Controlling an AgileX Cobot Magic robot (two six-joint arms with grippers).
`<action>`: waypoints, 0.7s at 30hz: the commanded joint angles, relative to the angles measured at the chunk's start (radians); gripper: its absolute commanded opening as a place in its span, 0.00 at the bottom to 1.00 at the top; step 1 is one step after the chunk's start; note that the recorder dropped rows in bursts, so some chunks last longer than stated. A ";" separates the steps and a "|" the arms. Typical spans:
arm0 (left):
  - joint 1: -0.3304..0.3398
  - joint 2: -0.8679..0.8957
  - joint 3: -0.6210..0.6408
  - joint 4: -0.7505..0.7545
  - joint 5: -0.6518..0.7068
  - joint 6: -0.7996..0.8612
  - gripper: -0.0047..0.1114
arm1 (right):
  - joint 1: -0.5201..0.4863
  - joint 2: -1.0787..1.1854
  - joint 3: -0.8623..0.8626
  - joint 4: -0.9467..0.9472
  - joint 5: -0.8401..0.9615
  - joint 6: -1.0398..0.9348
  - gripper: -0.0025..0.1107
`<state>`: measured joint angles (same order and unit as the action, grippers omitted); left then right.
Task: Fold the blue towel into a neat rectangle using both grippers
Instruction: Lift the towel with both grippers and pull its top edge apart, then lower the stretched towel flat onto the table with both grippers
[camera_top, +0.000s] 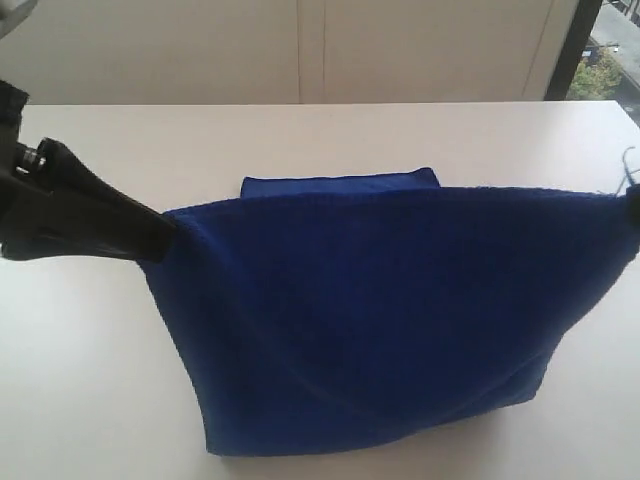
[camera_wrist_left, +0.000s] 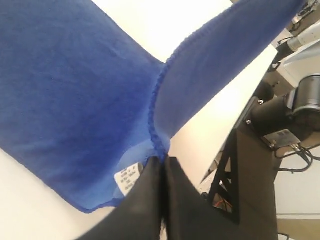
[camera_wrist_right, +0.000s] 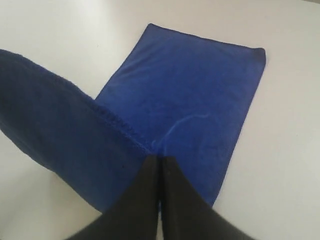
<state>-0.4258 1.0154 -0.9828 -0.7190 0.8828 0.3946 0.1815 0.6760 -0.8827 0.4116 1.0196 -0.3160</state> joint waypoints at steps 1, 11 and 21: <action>-0.005 0.053 0.012 0.011 -0.084 0.004 0.04 | -0.002 0.047 0.065 -0.006 -0.140 0.007 0.02; -0.005 0.172 0.012 0.029 -0.292 0.029 0.04 | -0.002 0.234 0.071 -0.010 -0.342 -0.001 0.02; -0.005 0.327 0.005 0.032 -0.520 0.050 0.04 | -0.002 0.494 0.064 0.022 -0.551 0.002 0.02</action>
<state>-0.4258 1.3123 -0.9772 -0.6811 0.4034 0.4357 0.1815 1.1128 -0.8163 0.4136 0.5301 -0.3138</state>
